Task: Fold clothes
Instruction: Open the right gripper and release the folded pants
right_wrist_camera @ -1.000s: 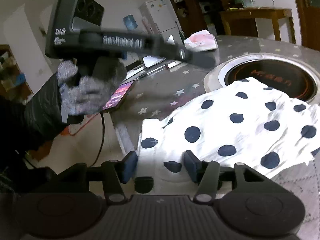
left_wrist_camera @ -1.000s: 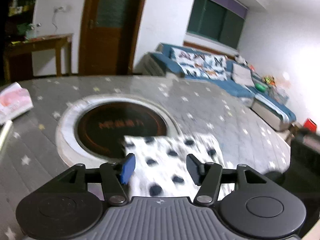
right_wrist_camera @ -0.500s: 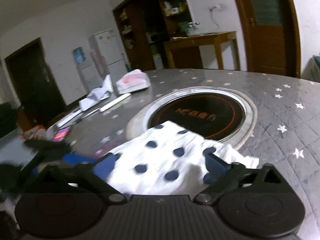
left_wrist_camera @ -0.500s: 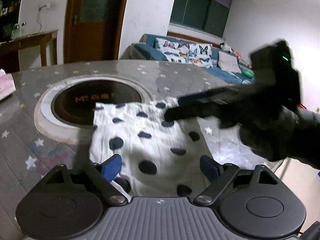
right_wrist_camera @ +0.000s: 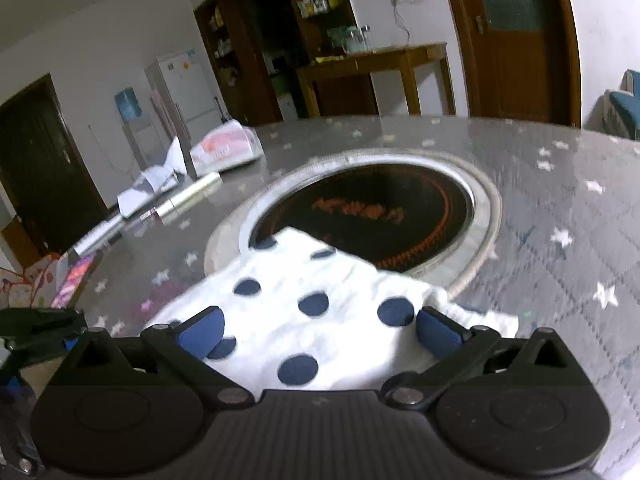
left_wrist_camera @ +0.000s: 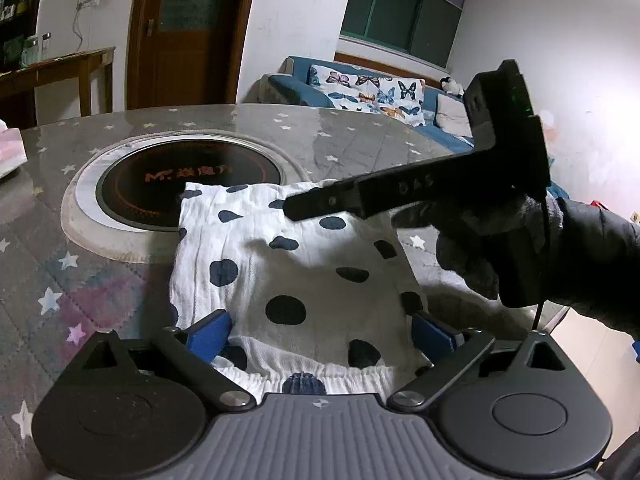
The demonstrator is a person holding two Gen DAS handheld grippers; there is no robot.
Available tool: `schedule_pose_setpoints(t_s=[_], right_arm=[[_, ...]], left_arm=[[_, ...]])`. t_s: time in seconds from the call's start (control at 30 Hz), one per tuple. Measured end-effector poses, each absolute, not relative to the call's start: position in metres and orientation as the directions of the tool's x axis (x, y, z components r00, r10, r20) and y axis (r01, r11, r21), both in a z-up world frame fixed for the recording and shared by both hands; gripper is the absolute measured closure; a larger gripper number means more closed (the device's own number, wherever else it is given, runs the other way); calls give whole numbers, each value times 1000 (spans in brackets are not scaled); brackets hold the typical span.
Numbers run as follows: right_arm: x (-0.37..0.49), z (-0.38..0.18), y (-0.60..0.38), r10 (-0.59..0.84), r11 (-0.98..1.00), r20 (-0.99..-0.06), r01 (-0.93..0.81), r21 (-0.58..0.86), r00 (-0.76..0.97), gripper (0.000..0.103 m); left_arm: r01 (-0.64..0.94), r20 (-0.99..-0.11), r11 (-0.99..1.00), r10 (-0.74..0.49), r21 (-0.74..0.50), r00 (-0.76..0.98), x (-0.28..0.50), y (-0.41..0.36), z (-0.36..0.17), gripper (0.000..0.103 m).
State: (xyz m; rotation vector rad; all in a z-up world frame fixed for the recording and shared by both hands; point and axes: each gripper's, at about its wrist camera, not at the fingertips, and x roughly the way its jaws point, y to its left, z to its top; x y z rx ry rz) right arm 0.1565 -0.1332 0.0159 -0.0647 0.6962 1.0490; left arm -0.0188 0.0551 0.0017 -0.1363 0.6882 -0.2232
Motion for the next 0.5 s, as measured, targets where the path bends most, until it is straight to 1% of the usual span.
schedule_pose_setpoints(t_s=[0.07,0.17,0.23,0.3,0.43,0.5], right_arm=[[158,16,-131,770,521,-555,-812,264,315,0],[162,4,-124,746,526,-599,-810,261,291,0],[156,1,-122,742,509,-597,-836,206,305,0],[153,5,-121,736,506,-605,-841,191,305,0],[155,26,-118,773,475,-574,-847,239,271,0],[157,32,-109,771,469,-577,-854,227,270,0]], left_arm=[[157,-618,968,-245,-194,747,-18,54,0,3],[156,-622,970,-241,-189,745,-20,51,-1,1],[156,-623,970,-239,-187,745,-21,49,-1,0],[156,-625,970,-238,-184,744,-22,48,-1,0],[157,-629,971,-235,-178,741,-20,47,-2,0],[154,-631,972,-232,-176,740,-19,46,-2,0]])
